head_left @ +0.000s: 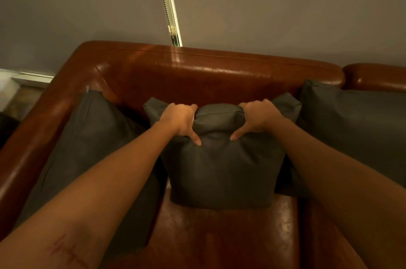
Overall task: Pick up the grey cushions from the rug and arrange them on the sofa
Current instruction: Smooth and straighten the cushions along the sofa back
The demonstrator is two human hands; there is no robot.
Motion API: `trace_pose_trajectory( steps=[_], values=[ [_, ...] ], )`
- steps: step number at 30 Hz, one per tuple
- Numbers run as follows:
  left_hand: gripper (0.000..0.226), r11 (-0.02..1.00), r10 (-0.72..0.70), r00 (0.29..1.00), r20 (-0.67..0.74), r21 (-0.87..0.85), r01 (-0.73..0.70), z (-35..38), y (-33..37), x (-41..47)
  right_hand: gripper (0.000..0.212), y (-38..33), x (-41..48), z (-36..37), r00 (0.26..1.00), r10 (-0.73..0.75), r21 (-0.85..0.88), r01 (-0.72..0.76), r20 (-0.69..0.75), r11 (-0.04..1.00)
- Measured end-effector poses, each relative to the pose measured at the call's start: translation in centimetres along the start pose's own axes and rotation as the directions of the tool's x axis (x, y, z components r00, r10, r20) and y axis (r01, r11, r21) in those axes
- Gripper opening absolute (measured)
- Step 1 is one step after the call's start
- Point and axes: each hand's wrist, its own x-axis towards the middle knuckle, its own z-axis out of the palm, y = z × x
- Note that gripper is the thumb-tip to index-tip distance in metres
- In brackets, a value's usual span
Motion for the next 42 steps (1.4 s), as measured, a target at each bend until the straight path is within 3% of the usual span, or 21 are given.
trace_pose_trajectory(
  steps=[2, 6, 11, 15, 18, 19, 21, 23, 24, 27, 30, 36, 42],
  values=[
    [0.082, 1.0, 0.02, 0.997, -0.076, 0.014, -0.019, 0.4, 0.3, -0.7, 0.091, -0.3, -0.8, 0.3, 0.995, -0.054, -0.064, 0.048, -0.089, 0.997],
    [0.057, 0.997, 0.079, 0.979, -0.189, 0.02, -0.077, 0.0, 1.2, -1.9, 0.079, 0.3, -2.4, 0.3, 0.977, -0.083, -0.092, 0.065, -0.198, 0.994],
    [0.046, 0.992, 0.107, 0.949, -0.296, 0.09, -0.084, -3.0, 0.8, -2.7, 0.072, 0.4, -3.8, -0.9, 0.924, -0.132, -0.165, 0.077, -0.358, 0.983],
    [0.052, 0.996, 0.06, 0.946, -0.318, 0.084, -0.035, -3.8, 0.6, -2.7, 0.078, 0.4, -3.9, -2.4, 0.911, -0.088, -0.195, 0.008, -0.403, 0.981],
    [0.093, 0.999, 0.009, 0.979, -0.202, 0.05, 0.001, -2.9, 0.5, -2.1, 0.091, -0.1, -3.8, -1.2, 0.934, 0.029, -0.09, -0.065, -0.356, 0.994],
    [0.101, 1.0, -0.004, 0.976, -0.216, 0.027, 0.01, -2.4, 0.5, -2.1, 0.094, -0.6, -3.7, -0.4, 0.915, 0.054, -0.061, -0.086, -0.399, 0.994],
    [0.104, 1.0, 0.018, 0.934, -0.356, 0.024, -0.01, -1.0, 0.6, -2.6, 0.091, -2.0, -3.7, 1.5, 0.798, 0.04, -0.084, -0.112, -0.602, 0.99],
    [0.099, 0.993, 0.112, 0.849, -0.517, 0.086, -0.079, 1.2, 0.9, -3.6, 0.092, -3.4, -4.1, 3.9, 0.669, -0.043, -0.115, -0.063, -0.742, 0.991],
    [0.102, 0.987, 0.153, 0.825, -0.545, 0.12, -0.104, 2.6, 1.1, -4.0, 0.098, -3.9, -4.3, 5.4, 0.654, -0.103, -0.147, -0.013, -0.749, 0.989],
    [0.132, 0.976, 0.154, 0.898, -0.413, 0.204, -0.074, 6.5, 1.7, -4.4, 0.138, -4.6, -4.7, 9.6, 0.787, -0.147, -0.231, 0.006, -0.599, 0.973],
    [0.151, 0.982, 0.057, 0.954, -0.295, 0.188, 0.0, 8.5, 2.4, -3.6, 0.16, -3.8, -3.9, 11.1, 0.896, 0.042, -0.153, -0.122, -0.442, 0.981],
    [0.145, 0.979, -0.078, 0.973, -0.216, 0.166, 0.116, 9.0, 3.3, -0.4, 0.162, -1.9, -0.7, 11.2, 0.904, 0.137, -0.174, -0.223, -0.405, 0.959],
    [0.13, 0.982, -0.112, 0.987, -0.113, 0.14, 0.128, 9.2, 2.6, 2.6, 0.166, -0.4, 2.4, 11.8, 0.888, 0.093, -0.17, -0.188, -0.451, 0.967]
  ],
)
